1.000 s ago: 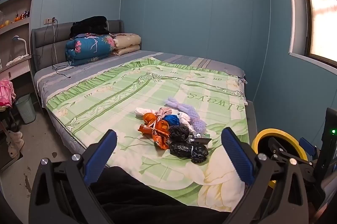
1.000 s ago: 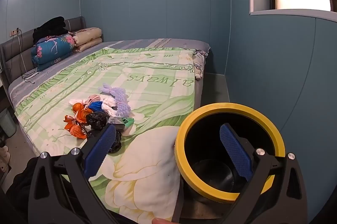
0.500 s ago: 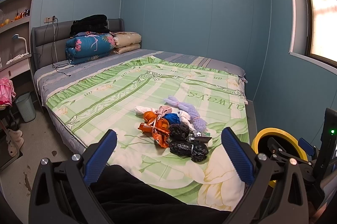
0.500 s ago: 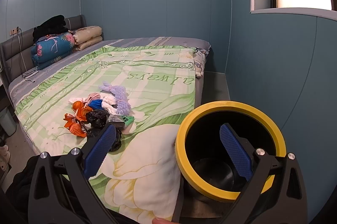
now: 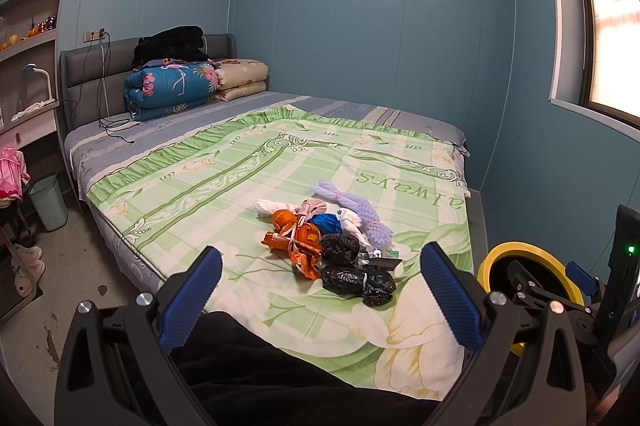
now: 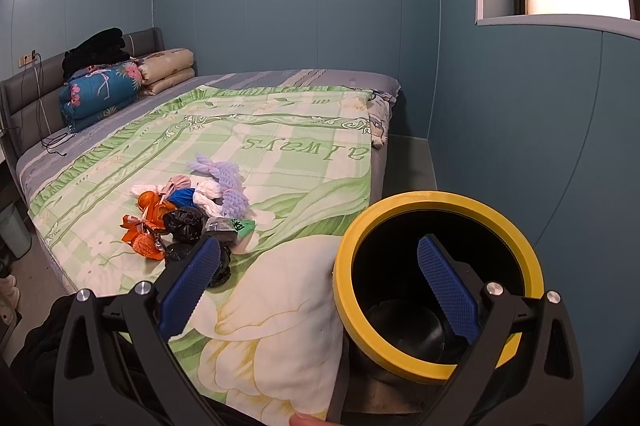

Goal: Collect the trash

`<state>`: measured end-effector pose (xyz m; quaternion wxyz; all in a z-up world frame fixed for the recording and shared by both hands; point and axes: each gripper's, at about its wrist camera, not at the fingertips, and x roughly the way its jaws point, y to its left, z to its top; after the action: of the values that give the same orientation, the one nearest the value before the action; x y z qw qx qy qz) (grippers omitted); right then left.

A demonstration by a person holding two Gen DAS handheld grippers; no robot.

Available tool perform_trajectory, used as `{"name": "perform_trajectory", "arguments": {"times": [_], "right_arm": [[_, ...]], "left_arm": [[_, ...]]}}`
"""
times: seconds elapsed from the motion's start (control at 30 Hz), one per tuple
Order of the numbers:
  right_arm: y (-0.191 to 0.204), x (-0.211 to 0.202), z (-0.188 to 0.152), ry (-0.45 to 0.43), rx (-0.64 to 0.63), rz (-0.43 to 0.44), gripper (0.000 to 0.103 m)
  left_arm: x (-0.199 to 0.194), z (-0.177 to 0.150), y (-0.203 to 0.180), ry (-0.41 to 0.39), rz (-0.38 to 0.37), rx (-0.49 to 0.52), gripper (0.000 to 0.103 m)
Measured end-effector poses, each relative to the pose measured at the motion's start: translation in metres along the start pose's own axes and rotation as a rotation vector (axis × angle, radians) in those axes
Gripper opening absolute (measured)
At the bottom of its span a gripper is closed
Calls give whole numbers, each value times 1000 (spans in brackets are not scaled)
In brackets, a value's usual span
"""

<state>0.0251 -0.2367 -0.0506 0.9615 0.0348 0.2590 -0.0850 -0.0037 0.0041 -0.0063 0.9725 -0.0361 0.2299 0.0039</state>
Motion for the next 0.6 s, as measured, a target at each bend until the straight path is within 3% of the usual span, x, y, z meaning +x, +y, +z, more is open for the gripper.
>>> {"name": "perform_trajectory", "arguments": {"times": [0.47, 0.6], "right_arm": [[2, 0, -2, 7, -1, -1, 95], [2, 0, -2, 7, 0, -1, 95]], "left_arm": [[2, -9, 2, 5, -1, 0, 96], [5, -24, 0, 9, 0, -3, 96]]}}
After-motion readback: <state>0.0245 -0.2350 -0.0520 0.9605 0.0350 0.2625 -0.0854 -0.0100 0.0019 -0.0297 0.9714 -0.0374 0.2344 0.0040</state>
